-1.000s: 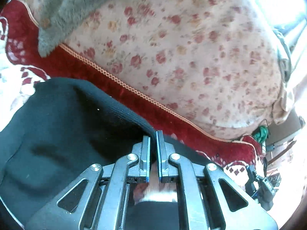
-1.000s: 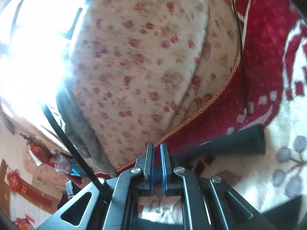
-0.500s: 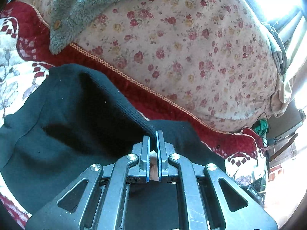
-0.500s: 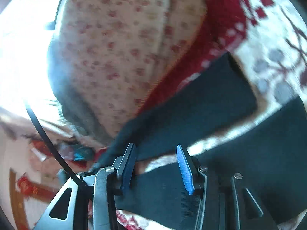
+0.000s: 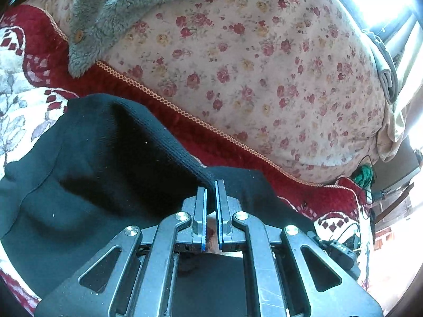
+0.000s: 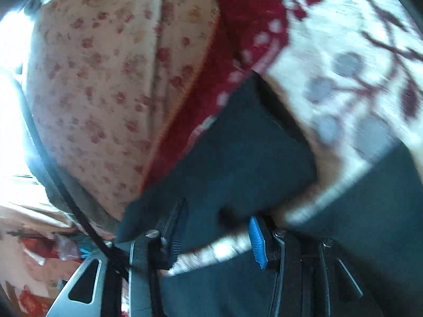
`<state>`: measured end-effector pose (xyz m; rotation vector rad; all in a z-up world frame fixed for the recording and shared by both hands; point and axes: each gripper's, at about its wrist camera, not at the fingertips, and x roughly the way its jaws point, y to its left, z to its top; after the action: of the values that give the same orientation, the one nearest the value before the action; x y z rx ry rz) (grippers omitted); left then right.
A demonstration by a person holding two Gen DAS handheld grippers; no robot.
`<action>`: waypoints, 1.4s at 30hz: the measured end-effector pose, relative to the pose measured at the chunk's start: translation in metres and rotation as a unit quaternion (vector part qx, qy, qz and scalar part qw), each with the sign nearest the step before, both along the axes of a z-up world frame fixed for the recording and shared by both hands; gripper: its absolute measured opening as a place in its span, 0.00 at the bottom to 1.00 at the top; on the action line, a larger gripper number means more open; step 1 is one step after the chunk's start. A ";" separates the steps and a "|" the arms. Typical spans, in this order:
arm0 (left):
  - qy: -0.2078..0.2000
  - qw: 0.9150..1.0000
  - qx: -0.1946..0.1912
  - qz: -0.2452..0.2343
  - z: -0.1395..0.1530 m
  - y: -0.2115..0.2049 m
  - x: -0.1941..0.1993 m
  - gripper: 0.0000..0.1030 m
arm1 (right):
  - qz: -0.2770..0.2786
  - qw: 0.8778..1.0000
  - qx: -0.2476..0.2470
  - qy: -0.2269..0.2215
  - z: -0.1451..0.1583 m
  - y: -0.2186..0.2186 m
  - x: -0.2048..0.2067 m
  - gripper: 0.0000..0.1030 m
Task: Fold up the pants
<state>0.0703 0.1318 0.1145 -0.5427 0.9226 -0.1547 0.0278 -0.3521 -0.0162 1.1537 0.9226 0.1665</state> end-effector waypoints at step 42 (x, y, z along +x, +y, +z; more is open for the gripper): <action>-0.019 0.998 0.063 0.024 -0.043 0.046 -0.182 0.07 | 0.000 0.986 -0.165 -0.034 0.070 -0.042 -0.163 0.23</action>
<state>-0.1116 0.1782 0.0717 -0.4432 0.8752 -0.0628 -0.1355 -0.3940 0.0543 0.8360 0.8538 0.0495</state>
